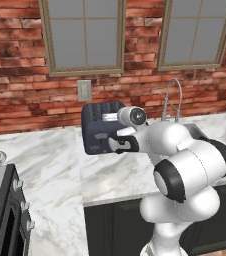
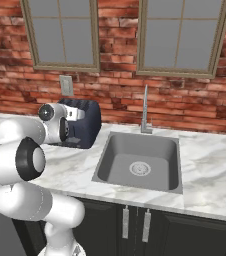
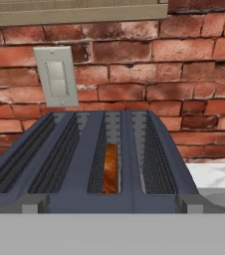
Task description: Start the toaster. Once the lever pops up, take the bread to the plate on the dining counter.
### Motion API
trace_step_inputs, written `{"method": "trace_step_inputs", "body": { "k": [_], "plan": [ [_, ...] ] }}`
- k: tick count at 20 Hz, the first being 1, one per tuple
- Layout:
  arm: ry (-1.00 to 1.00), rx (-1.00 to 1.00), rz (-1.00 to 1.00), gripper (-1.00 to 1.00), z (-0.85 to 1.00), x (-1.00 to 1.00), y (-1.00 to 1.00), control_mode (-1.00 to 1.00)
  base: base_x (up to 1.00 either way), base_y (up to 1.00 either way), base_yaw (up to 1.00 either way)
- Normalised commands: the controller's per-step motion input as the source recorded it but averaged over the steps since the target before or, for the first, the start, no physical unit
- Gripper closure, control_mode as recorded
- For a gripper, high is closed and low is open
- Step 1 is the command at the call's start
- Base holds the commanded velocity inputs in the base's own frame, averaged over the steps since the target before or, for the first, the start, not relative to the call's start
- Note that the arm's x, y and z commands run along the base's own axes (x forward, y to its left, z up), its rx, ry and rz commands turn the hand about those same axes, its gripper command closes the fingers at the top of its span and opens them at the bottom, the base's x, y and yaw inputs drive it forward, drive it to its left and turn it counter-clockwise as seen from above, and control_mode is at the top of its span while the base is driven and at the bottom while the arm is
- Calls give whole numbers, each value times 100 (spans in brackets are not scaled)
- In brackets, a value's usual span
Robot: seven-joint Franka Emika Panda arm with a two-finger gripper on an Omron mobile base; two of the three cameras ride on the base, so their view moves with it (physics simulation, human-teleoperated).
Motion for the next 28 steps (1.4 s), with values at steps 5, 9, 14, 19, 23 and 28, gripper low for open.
{"method": "trace_step_inputs", "body": {
  "k": [5, 9, 14, 19, 23, 28],
  "plan": [
    [0, 0, 0, -100, 0, 0, 0, -100, 0, 0, 0],
    [0, 0, 0, -100, 0, 0, 0, -100, 0, 0, 0],
    [0, 0, 0, -100, 0, 0, 0, -100, 0, 0, 0],
    [0, 0, 0, -100, 0, 0, 0, -100, 0, 0, 0],
    [0, 0, 0, -100, 0, 0, 0, -100, 0, 0, 0],
    [0, 0, 0, -100, 0, 0, 0, -100, 0, 0, 0]
  ]
}}
